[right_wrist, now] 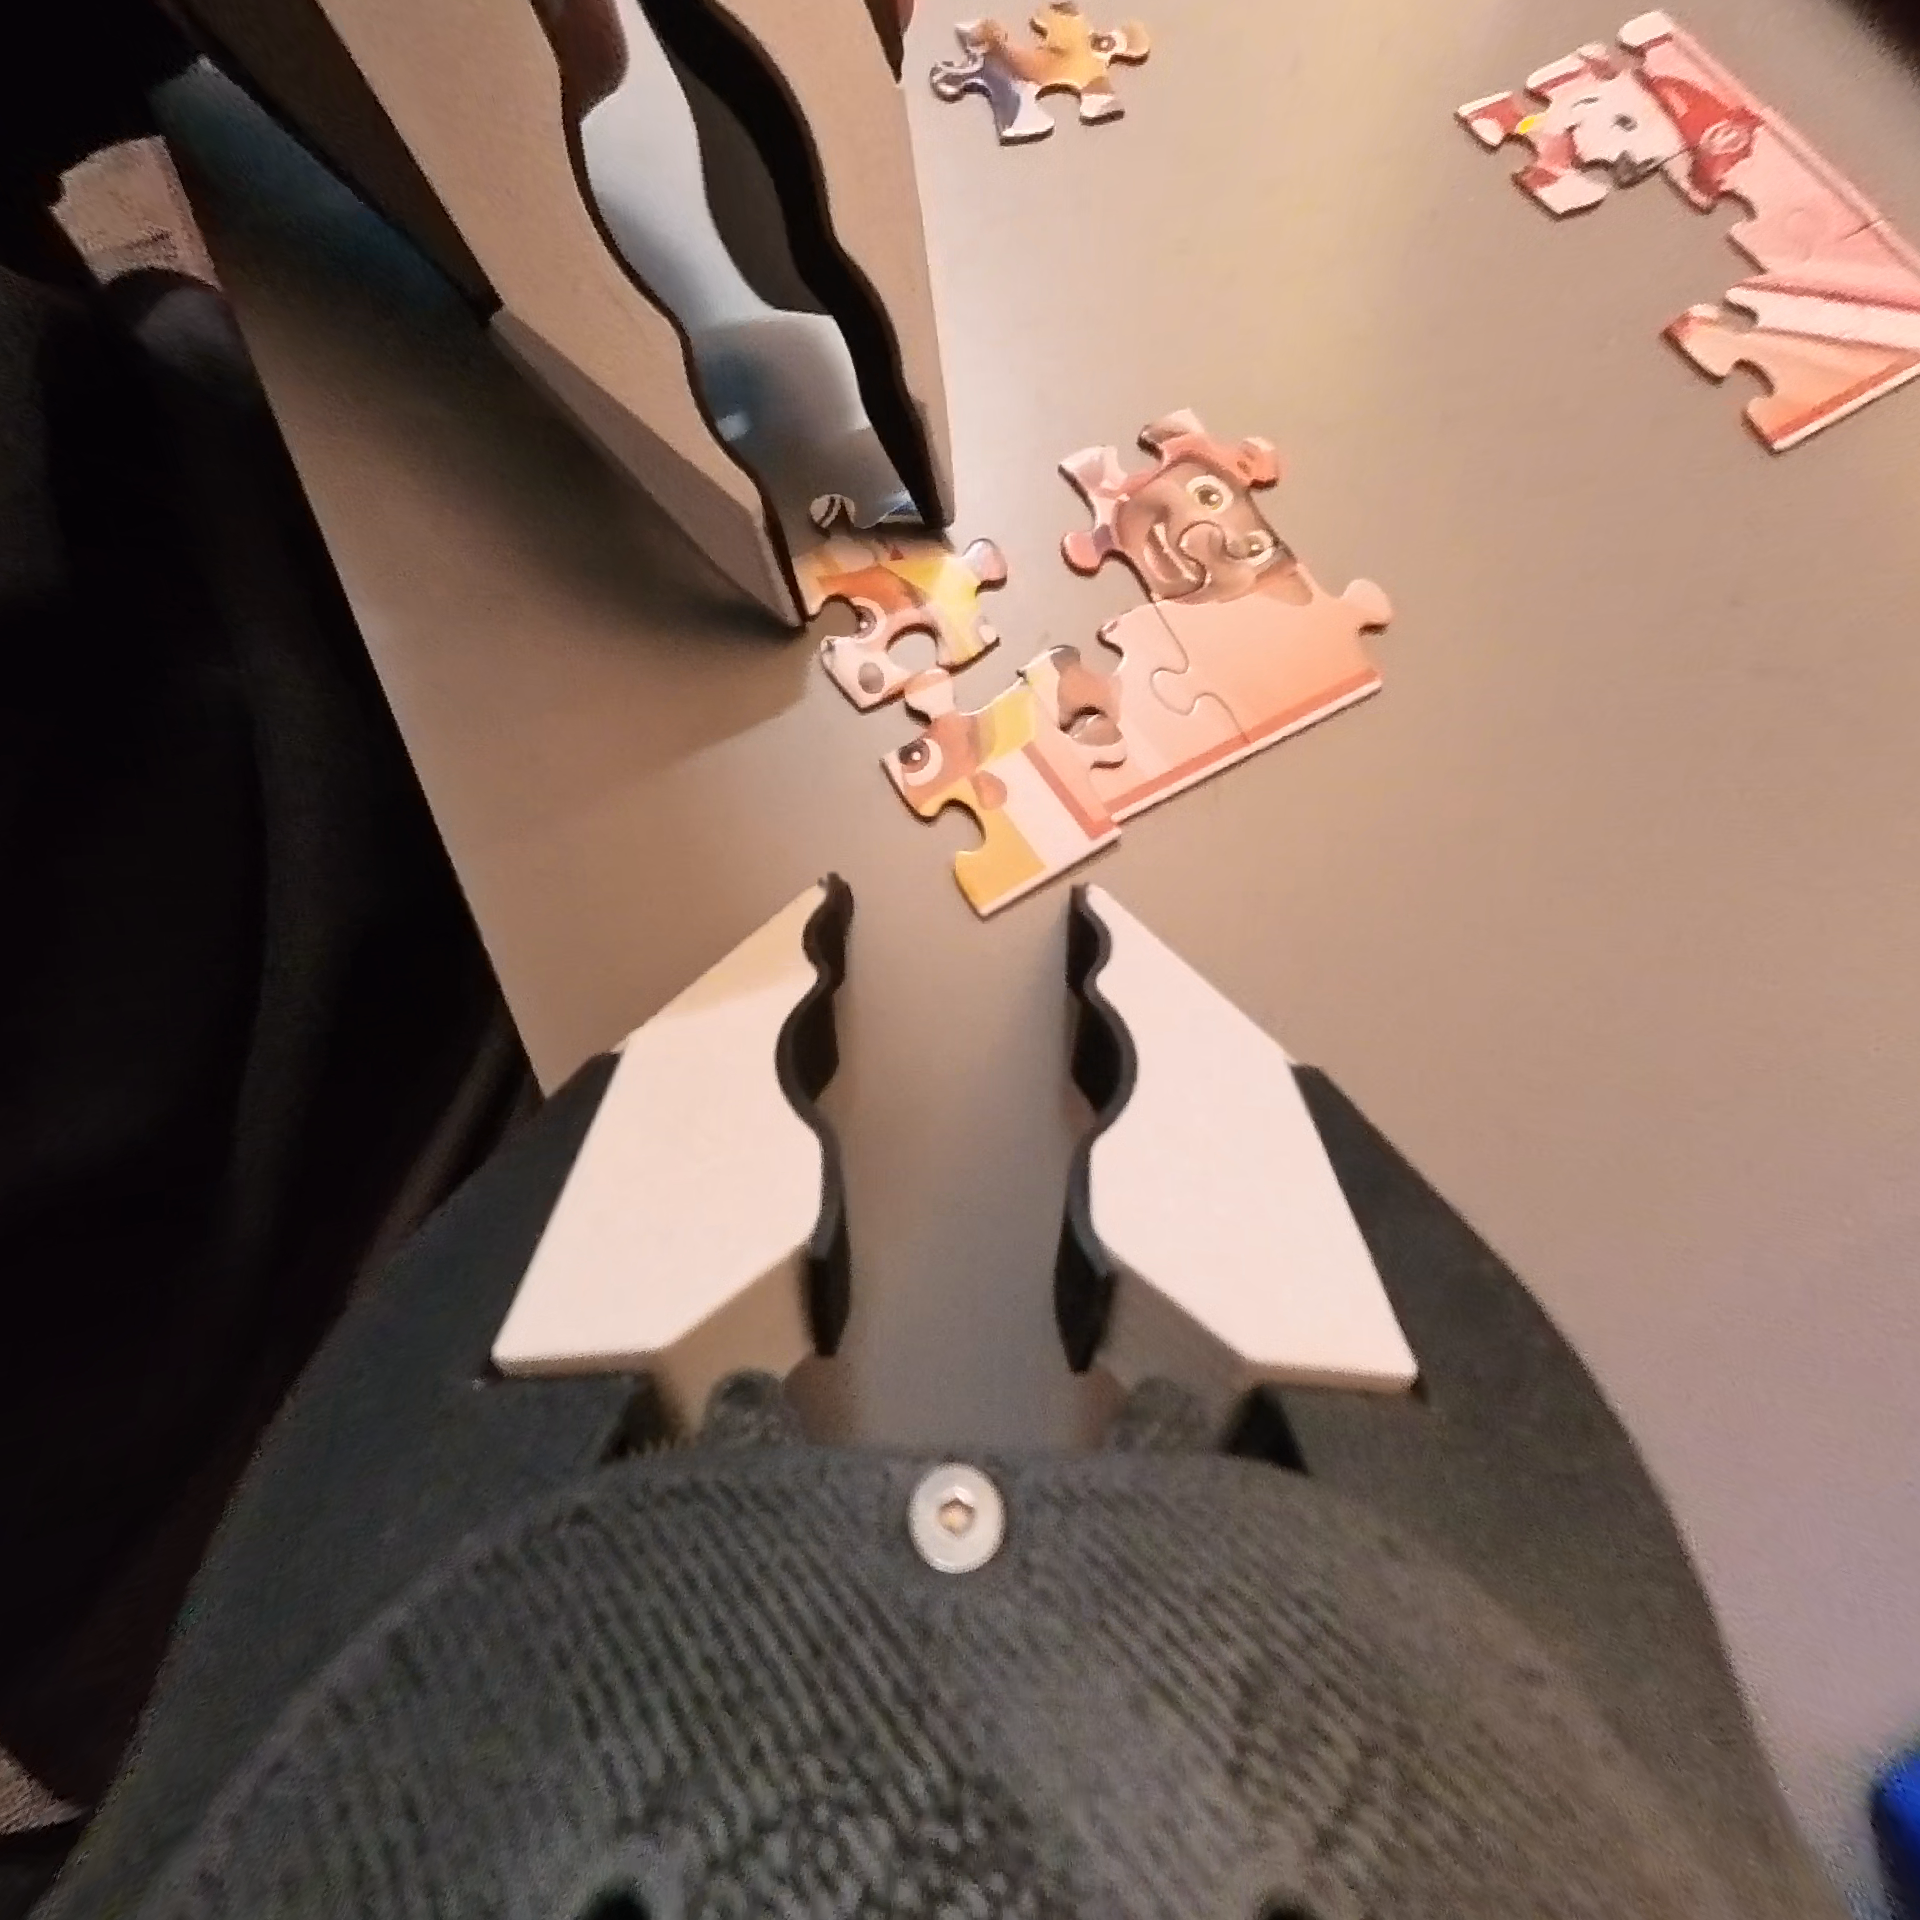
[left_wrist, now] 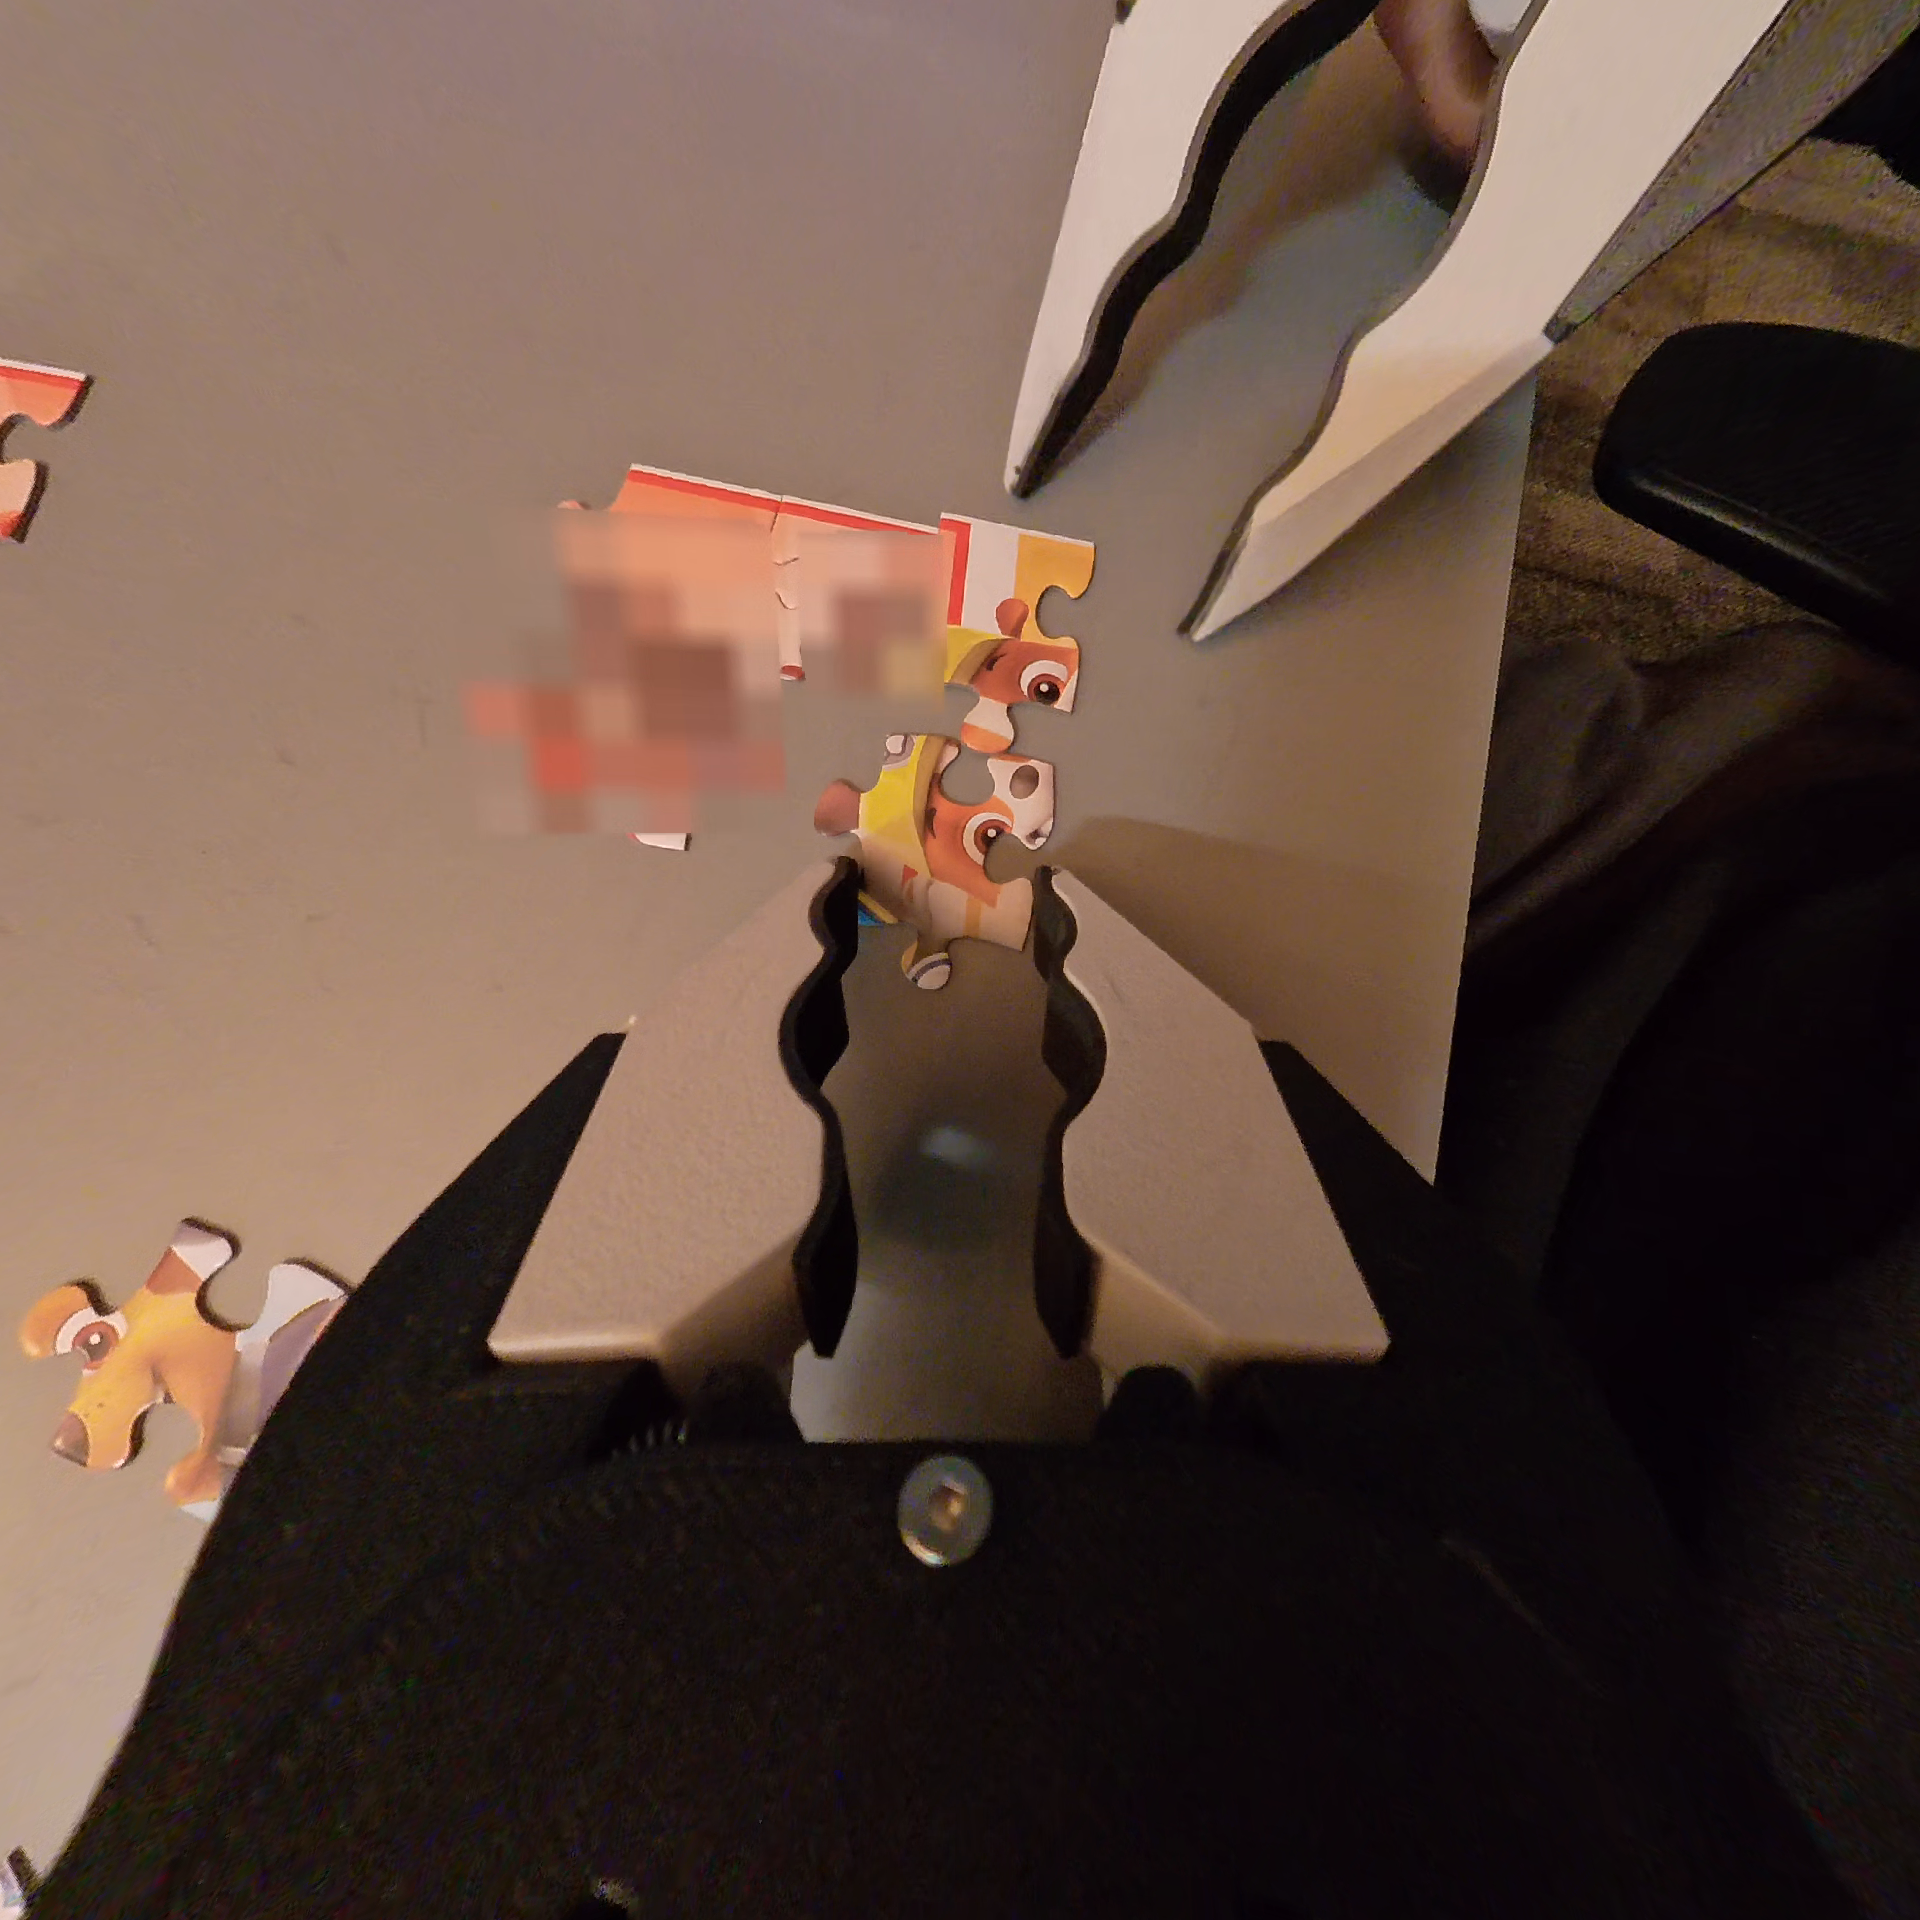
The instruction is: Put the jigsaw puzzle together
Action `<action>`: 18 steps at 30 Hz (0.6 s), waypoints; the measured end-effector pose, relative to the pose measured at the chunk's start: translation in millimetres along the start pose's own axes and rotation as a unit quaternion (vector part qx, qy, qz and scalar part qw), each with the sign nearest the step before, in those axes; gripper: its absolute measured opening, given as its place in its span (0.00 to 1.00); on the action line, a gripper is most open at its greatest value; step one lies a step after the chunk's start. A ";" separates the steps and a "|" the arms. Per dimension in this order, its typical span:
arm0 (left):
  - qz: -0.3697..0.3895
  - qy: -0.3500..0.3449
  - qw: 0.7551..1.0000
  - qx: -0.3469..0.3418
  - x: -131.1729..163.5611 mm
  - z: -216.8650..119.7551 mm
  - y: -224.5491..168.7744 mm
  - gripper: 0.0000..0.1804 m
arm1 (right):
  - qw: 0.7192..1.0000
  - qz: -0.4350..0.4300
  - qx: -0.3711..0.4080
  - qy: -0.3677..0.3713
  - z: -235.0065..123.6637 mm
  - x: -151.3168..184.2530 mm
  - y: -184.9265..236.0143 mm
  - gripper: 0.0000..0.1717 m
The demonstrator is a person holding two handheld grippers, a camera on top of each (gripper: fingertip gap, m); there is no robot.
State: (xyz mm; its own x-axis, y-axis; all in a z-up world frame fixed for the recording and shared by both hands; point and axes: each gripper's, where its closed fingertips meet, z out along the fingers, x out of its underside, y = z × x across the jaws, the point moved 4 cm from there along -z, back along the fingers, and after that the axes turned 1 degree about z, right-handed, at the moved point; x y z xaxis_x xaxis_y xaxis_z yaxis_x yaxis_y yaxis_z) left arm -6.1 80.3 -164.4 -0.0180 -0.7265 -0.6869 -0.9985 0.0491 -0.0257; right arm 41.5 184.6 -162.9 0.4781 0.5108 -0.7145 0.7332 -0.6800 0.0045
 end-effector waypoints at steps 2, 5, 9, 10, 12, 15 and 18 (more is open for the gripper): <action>0.001 0.001 1.000 -0.001 0.1 0.0 0.0 0.17 | 1.000 0.003 -0.005 -0.001 1.7 -1.3 1.0 0.25; 0.001 0.001 1.000 -0.002 0.5 -0.4 0.0 0.18 | 1.000 0.003 -0.008 -0.002 3.2 -2.8 2.1 0.26; 0.002 0.002 1.000 -0.002 0.7 -0.8 0.0 0.17 | 1.000 0.003 -0.015 -0.004 4.4 -4.2 4.9 0.27; 0.001 0.001 1.000 -0.002 0.4 -0.8 -0.2 0.17 | 1.000 0.001 -0.013 -0.003 4.6 -4.3 5.2 0.27; 0.002 0.001 1.000 -0.002 0.1 -0.8 -0.3 0.17 | 1.000 0.000 -0.010 -0.002 4.8 -4.4 5.3 0.27; 0.002 -0.001 1.000 -0.001 -0.3 -0.1 -1.5 0.17 | 1.000 0.002 -0.009 -0.005 5.0 -4.5 5.4 0.27; 0.003 -0.002 1.000 0.000 -0.7 0.6 -2.4 0.17 | 1.000 0.004 -0.008 -0.007 5.2 -4.7 4.9 0.27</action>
State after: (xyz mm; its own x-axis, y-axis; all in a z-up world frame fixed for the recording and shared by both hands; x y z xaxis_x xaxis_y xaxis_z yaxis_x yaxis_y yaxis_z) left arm -3.7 81.1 -164.2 -0.0232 -0.7241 -0.6893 -0.9983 0.0535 -0.0226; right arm 40.3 176.1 -163.2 0.4769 0.4989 -0.7237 0.7372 -0.6754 0.0202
